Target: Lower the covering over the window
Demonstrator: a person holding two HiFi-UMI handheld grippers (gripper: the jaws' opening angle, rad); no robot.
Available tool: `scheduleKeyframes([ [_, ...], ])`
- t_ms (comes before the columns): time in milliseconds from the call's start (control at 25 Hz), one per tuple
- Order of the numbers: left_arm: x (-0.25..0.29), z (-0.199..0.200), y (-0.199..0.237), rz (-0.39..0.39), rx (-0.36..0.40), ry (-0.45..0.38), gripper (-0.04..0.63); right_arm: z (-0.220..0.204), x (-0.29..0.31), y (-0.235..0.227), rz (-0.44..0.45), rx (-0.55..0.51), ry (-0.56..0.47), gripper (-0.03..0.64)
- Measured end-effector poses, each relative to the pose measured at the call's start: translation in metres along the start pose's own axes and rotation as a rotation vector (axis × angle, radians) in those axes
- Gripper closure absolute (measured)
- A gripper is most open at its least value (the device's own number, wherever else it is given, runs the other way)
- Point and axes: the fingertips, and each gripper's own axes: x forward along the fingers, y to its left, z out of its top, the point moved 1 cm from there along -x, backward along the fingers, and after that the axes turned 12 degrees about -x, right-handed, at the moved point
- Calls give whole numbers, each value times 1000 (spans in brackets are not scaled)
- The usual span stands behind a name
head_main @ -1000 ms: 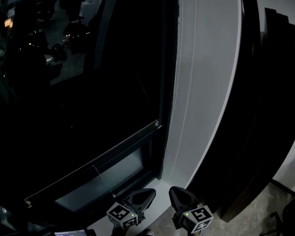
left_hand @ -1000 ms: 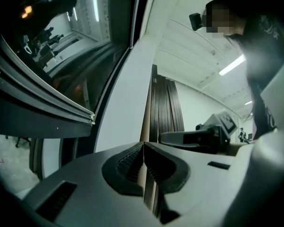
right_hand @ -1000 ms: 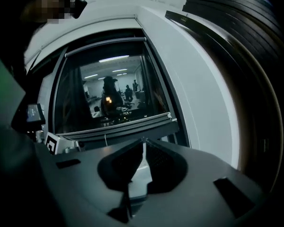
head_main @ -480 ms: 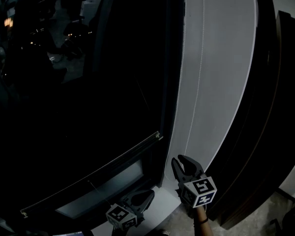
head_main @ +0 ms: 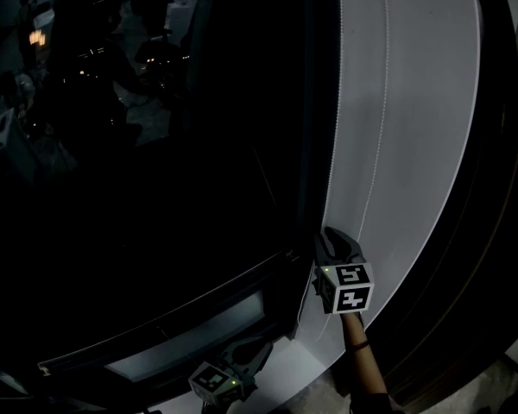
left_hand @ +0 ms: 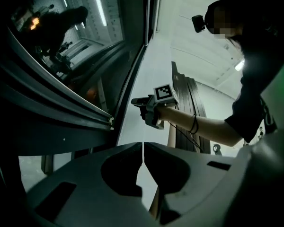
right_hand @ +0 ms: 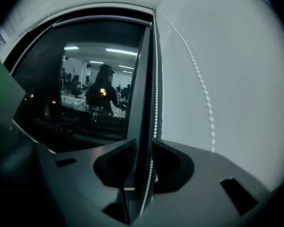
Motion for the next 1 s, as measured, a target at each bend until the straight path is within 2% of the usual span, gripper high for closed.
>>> scheduleKeyframes([
  [80, 1, -1, 3, 15, -3, 2, 595, 0, 11, -10, -35, -46, 19, 537],
  [160, 0, 0, 6, 33, -3, 3, 594, 5, 20, -17, -52, -38, 16, 537],
  [280, -1, 2, 11, 56, -4, 2, 595, 8, 30, -17, -22, 15, 0, 538],
  [360, -2, 3, 14, 64, -2, 1, 595, 6, 30, -16, -2, 22, -13, 592],
  [560, -1, 7, 19, 73, -9, -7, 594, -17, 10, -4, 30, 66, -52, 594],
  [800, 13, 20, 13, 10, -34, -6, 594, -4, -35, 24, 152, 265, -156, 594],
  [880, 21, 25, 11, -22, -29, -4, 594, -16, -40, 32, 154, 247, -135, 594],
  [1000, 33, 35, 7, -55, 3, -6, 589, -60, -47, 54, 180, 267, -34, 594],
])
